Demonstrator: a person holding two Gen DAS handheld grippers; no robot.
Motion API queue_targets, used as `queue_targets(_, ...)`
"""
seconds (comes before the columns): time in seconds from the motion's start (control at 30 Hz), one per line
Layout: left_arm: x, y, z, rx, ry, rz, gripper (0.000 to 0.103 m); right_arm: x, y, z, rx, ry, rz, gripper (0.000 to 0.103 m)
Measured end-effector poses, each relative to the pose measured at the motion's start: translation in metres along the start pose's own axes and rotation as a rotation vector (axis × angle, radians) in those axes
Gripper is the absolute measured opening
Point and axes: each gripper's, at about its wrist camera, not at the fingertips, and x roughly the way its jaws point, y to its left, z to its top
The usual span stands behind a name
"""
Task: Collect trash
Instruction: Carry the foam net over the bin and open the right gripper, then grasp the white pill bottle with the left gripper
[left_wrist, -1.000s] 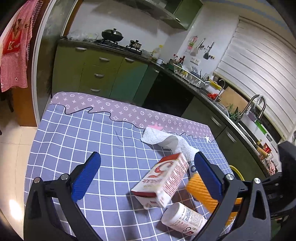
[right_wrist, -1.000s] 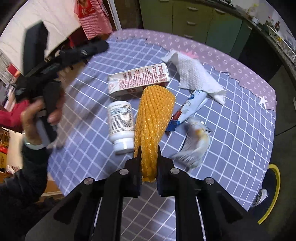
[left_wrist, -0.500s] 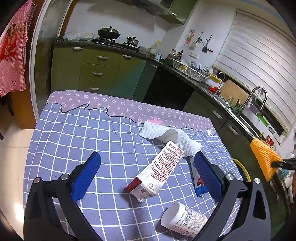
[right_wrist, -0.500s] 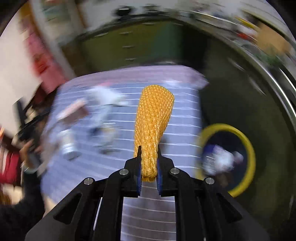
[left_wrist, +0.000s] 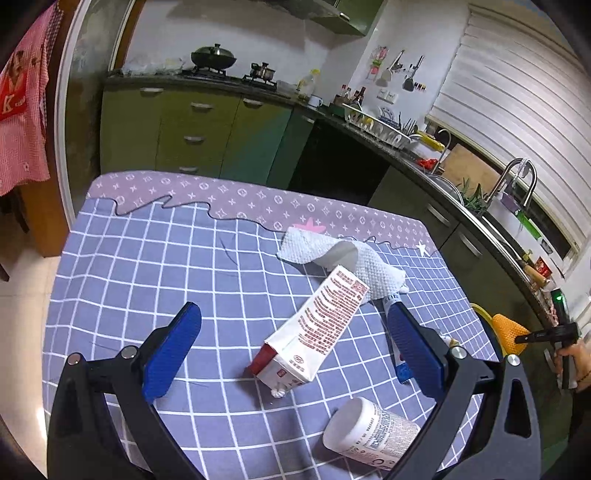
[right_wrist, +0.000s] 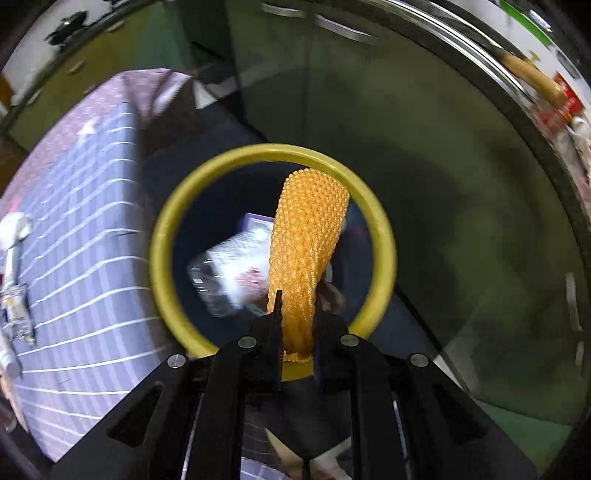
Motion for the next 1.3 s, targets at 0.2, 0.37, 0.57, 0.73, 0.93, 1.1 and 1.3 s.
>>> queue_targets(0.2,-0.003,-0.012,-0.002,0.056,-0.018,0.013,0.096,0.025,-0.013,0.001,0.067,0.050,-0.014,0.042)
queue_targets(0.37,-0.005,-0.016,-0.003,0.073,-0.020,0.001,0.096,0.013,-0.019,-0.008,0.069,0.022,-0.007,0.057)
queue_targets(0.57,-0.003,-0.028,-0.005,0.110,-0.001,-0.026,0.096,-0.031,-0.018,-0.030,0.047,-0.076,0.023,0.064)
queue_targets(0.73,0.004,-0.053,-0.014,0.201,0.080,-0.041,0.096,-0.052,-0.002,-0.054,-0.010,-0.100,0.096,0.064)
queue_targets(0.93,0.002,-0.080,-0.033,0.334,0.174,0.020,0.096,-0.061,0.023,-0.073,-0.082,-0.118,0.177,0.065)
queue_targets(1.1,0.001,-0.091,-0.049,0.451,0.143,0.032,0.096,-0.057,0.037,-0.080,-0.120,-0.116,0.224,0.065)
queue_targets(1.3,0.007,-0.093,-0.058,0.521,0.183,-0.055,0.096,-0.051,0.042,-0.087,-0.137,-0.109,0.243,0.065)
